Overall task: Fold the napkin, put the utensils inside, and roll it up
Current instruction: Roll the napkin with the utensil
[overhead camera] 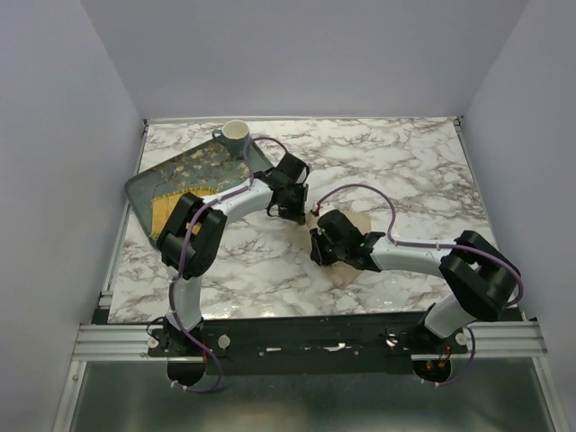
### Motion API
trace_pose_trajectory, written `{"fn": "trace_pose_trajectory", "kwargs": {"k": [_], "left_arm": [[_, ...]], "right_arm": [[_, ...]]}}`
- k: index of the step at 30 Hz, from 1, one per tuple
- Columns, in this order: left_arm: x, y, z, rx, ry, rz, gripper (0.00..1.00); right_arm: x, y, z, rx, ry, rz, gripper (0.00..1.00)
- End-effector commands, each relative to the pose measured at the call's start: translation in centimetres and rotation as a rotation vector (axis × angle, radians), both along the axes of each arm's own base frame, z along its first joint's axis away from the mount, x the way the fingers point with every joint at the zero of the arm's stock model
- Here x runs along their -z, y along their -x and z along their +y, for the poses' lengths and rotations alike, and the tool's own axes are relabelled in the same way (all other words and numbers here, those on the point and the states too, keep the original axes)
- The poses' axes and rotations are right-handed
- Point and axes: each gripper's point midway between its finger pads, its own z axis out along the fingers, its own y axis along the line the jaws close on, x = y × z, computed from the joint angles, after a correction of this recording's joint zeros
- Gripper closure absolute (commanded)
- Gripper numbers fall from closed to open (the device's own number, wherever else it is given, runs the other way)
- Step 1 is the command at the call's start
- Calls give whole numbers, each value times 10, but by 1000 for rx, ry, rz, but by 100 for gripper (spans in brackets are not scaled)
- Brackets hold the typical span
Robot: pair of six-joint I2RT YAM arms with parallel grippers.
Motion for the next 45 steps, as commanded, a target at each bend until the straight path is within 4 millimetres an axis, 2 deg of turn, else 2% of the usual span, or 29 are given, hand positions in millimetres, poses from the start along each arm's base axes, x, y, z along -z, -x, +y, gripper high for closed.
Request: {"fn": "trace_pose_trajectory", "kwargs": {"k": [1, 5, 6, 8, 12, 14, 20, 22, 25, 26, 27, 29, 30, 32, 33, 36, 38, 40, 41, 45], "left_arm": [[24, 6, 3, 63, -130, 13, 98], [37, 7, 21, 55, -224, 0, 99], [38, 7, 26, 51, -248, -5, 99], [40, 8, 29, 55, -264, -3, 99], [37, 6, 22, 53, -241, -7, 99], [34, 6, 18, 63, -227, -7, 99], [29, -1, 14, 70, -218, -22, 98], [26, -4, 15, 68, -222, -24, 97], [12, -13, 13, 56, -209, -54, 94], [-2, -18, 10, 47, -193, -84, 91], [-9, -20, 10, 43, -186, -100, 82], [-36, -21, 9, 27, -147, -147, 76], [-45, -22, 10, 17, -139, -164, 65], [-62, -15, 13, 19, -113, -192, 60], [-66, -12, 14, 20, -106, -197, 55], [-70, 5, 22, 21, -88, -183, 52], [-65, 23, 29, 12, -72, -140, 50], [-59, 37, 27, -65, -16, -67, 38], [-50, 46, 30, -96, -8, -18, 35], [-35, 62, 20, -250, 75, 140, 34]], "right_arm": [[31, 32, -28, 9, 57, 153, 92], [33, 38, -32, 45, -43, 217, 93], [37, 39, -40, 82, -65, 243, 94], [36, 40, -37, 78, -121, 274, 94], [42, 46, -37, 106, -172, 366, 95], [47, 55, -38, 103, -195, 430, 95], [66, 76, -52, 135, -243, 567, 91], [67, 76, -50, 126, -278, 579, 91], [73, 79, -49, 135, -291, 622, 92], [74, 81, -48, 133, -301, 627, 92], [75, 79, -47, 135, -314, 624, 92], [76, 82, -48, 128, -324, 635, 92], [76, 78, -48, 131, -332, 629, 92], [79, 80, -49, 133, -337, 644, 93], [78, 77, -47, 135, -357, 643, 93], [83, 78, -48, 144, -375, 670, 93], [84, 79, -49, 149, -382, 677, 92], [84, 76, -49, 154, -389, 671, 92], [84, 74, -49, 156, -391, 668, 92], [80, 67, -47, 144, -403, 657, 92]]}}
